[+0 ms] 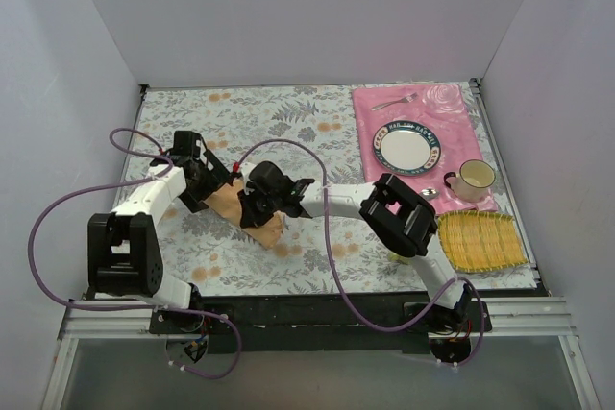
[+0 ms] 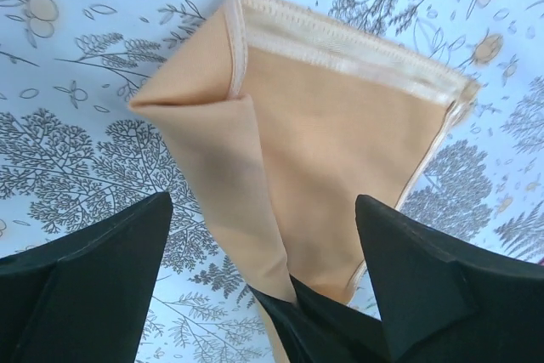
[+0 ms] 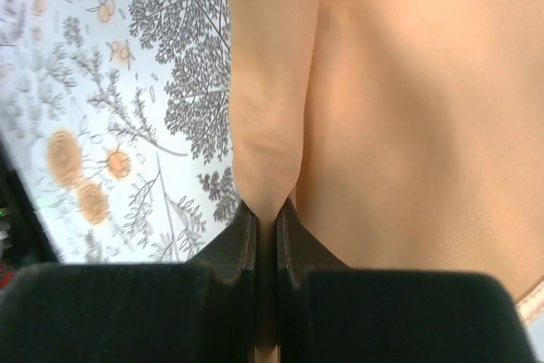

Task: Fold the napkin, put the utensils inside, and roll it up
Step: Roll the napkin with the utensil

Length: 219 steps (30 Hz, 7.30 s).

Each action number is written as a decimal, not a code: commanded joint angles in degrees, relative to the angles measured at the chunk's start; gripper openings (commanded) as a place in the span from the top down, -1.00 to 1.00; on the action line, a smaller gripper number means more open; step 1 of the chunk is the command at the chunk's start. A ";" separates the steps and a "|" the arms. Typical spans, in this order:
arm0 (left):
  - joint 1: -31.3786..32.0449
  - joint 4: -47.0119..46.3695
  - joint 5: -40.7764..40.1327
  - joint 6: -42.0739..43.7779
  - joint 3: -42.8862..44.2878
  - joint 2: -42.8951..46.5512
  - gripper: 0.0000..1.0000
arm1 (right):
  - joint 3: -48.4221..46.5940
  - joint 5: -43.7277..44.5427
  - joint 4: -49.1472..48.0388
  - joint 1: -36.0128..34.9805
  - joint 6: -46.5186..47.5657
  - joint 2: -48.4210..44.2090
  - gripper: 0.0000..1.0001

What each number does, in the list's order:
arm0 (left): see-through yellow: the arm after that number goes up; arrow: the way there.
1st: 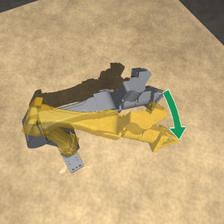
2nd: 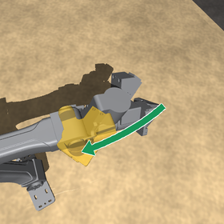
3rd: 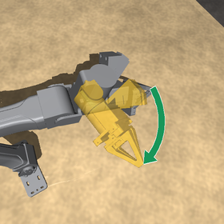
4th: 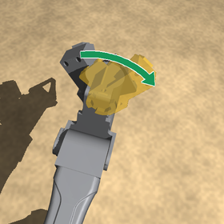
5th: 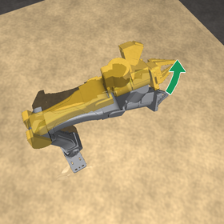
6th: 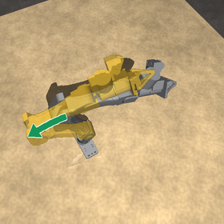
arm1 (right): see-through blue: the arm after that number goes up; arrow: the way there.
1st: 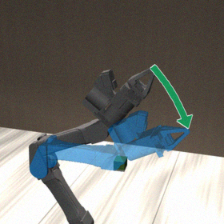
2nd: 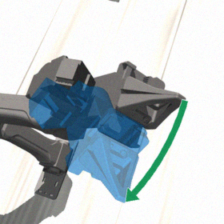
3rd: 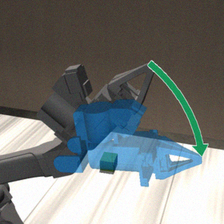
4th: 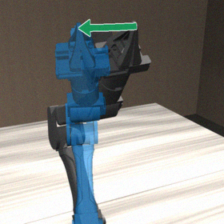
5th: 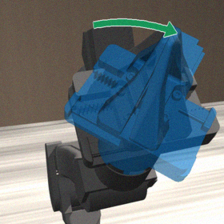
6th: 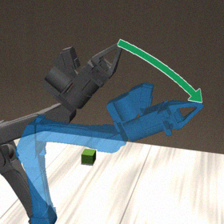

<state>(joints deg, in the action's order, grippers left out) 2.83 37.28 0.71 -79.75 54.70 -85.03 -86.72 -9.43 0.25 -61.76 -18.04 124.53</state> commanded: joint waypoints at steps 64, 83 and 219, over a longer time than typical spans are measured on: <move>-5.11 5.69 7.11 1.35 -0.56 -7.25 1.00 | -11.54 26.72 16.27 -11.27 27.09 -1.31 -0.59; -5.12 8.43 11.33 2.22 2.87 -8.13 1.00 | -7.15 42.74 8.01 -15.24 31.14 3.70 0.14; -7.93 -15.31 7.73 4.59 -11.37 -3.03 0.16 | -5.30 11.60 14.60 -2.48 32.87 -6.24 -0.47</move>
<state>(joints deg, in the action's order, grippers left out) -4.62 18.79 11.68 -78.15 43.92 -85.93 -89.47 -10.63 12.80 -60.97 1.91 118.43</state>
